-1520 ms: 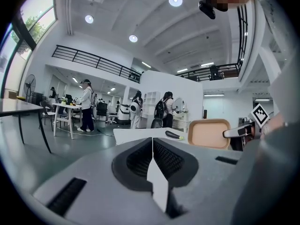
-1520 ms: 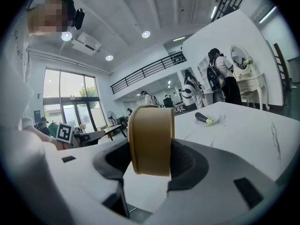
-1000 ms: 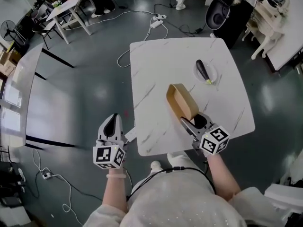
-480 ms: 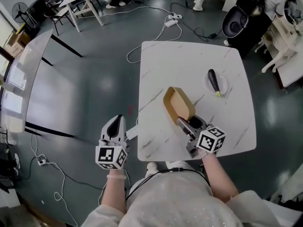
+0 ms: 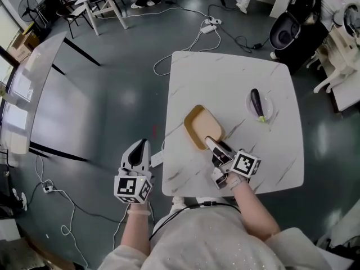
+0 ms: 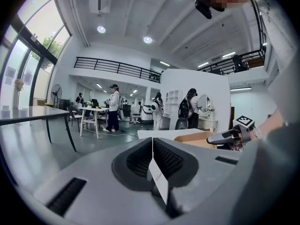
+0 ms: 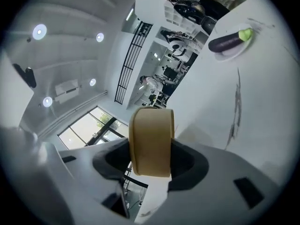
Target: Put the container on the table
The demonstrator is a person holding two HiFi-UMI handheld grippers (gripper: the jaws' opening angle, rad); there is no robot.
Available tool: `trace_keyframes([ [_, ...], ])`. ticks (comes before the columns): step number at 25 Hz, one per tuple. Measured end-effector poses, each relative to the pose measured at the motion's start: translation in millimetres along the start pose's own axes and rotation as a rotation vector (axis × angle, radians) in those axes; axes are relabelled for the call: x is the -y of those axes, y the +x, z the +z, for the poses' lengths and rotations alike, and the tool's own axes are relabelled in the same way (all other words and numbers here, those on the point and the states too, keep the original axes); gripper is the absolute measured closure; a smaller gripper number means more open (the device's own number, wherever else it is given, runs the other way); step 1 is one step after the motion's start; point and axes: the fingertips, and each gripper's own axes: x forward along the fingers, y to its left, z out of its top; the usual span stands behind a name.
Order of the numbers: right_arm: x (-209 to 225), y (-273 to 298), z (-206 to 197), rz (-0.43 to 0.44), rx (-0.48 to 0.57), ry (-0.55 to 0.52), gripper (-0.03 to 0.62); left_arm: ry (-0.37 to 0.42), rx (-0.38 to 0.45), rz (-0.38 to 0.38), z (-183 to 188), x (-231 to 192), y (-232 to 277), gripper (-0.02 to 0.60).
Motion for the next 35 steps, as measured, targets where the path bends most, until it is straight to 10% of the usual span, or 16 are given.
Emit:
trace_keyframes([
  [20,18,8,-7,-0.015,-0.026,0.229,0.340,-0.011,0.004,-0.003,2,-4,1,0.574],
  [35,-25,13,-37,0.132,-0.275,-0.062,0.198,-0.018,-0.002,-0.030,0,-1,5,0.574],
])
